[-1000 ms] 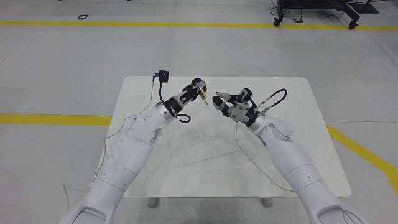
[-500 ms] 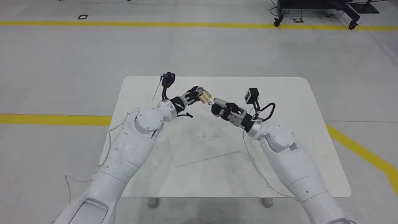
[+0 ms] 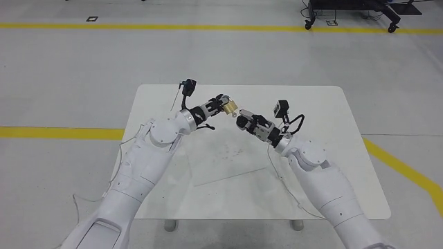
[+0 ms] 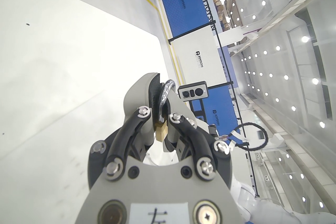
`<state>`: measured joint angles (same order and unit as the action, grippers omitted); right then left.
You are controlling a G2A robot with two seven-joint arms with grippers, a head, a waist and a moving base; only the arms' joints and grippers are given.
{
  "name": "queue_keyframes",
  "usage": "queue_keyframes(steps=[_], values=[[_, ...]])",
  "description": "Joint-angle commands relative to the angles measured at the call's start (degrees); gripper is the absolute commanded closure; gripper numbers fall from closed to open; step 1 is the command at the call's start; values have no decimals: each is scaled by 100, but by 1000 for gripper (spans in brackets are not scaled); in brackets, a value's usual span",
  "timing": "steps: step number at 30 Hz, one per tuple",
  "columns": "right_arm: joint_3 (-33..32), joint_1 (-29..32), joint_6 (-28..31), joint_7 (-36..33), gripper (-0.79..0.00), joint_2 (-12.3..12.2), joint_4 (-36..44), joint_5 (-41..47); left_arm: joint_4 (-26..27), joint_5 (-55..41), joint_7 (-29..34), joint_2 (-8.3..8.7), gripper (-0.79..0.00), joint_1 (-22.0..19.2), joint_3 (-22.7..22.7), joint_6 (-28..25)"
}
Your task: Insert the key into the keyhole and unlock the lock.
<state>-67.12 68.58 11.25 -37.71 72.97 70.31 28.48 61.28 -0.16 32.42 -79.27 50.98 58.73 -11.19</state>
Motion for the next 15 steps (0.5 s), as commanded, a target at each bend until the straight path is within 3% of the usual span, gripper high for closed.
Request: queue_keyframes(steps=[1,8,15], values=[[21,-19,-23,-17,-274,10,-31,44,-9,-48,22,-5,0,6,1,-18],[135,-115,-57,32,-268,60,-167,131,12,-109,72,-8,0,37,22,-180],[124,-152,-29,-93,-151,96,-300,465,48,-149,206,-3,0,64,35,-285]])
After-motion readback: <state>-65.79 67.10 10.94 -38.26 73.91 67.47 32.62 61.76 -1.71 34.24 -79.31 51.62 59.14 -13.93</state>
